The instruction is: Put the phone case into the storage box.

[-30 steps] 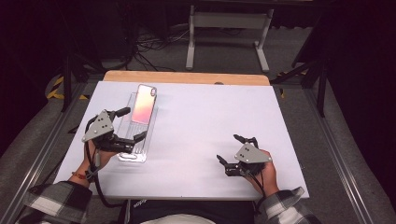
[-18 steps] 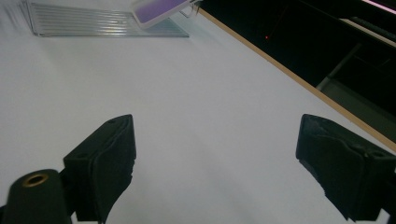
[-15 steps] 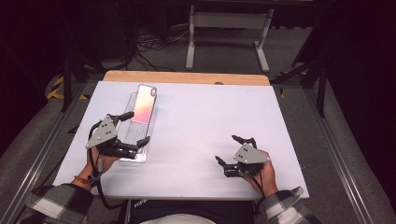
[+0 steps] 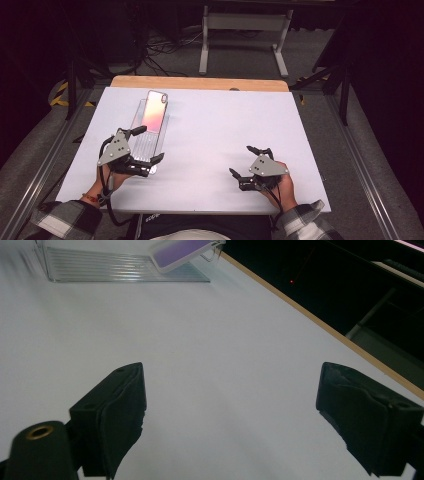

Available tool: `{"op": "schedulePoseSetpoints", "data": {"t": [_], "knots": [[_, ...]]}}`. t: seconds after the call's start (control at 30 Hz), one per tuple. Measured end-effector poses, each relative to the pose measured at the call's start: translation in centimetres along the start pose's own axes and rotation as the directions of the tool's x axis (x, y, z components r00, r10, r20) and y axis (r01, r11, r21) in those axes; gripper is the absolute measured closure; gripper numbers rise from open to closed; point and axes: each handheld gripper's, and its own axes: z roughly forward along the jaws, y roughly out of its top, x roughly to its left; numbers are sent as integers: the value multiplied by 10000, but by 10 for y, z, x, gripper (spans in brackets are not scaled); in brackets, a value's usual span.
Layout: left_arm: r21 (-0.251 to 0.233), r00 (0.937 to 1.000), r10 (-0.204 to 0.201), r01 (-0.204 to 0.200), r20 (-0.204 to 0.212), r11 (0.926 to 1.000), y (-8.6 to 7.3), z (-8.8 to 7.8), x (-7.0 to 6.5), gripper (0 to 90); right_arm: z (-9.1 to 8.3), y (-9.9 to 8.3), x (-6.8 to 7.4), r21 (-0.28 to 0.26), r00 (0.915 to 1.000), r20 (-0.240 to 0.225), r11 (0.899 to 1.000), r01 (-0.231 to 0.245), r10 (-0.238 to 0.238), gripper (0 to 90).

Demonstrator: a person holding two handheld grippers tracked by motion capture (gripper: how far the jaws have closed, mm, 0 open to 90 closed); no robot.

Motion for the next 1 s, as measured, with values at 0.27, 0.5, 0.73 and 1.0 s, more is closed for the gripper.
{"op": "schedulePoseSetpoints", "data": {"t": [0.27, 0.5, 0.73, 1.0], "knots": [[165, 9997, -81, 78, 212, 9998, -5, 3, -9, 35, 0, 1, 3, -38, 10000, -83, 10000, 38, -39, 134], [366, 9987, -168, 150, 481, 9992, -12, 7, -18, 40, 2, 3, 5, -45, 9998, -201, 10000, 54, -55, 134], [673, 9970, -185, 135, 746, 9976, -22, 13, -29, 38, 2, 4, 8, -102, 9995, -298, 9999, 63, -66, 134], [825, 9952, -216, 137, 951, 9965, -31, 19, -38, 39, 2, 4, 9, -143, 9993, -366, 9999, -23, 17, 134]]}}
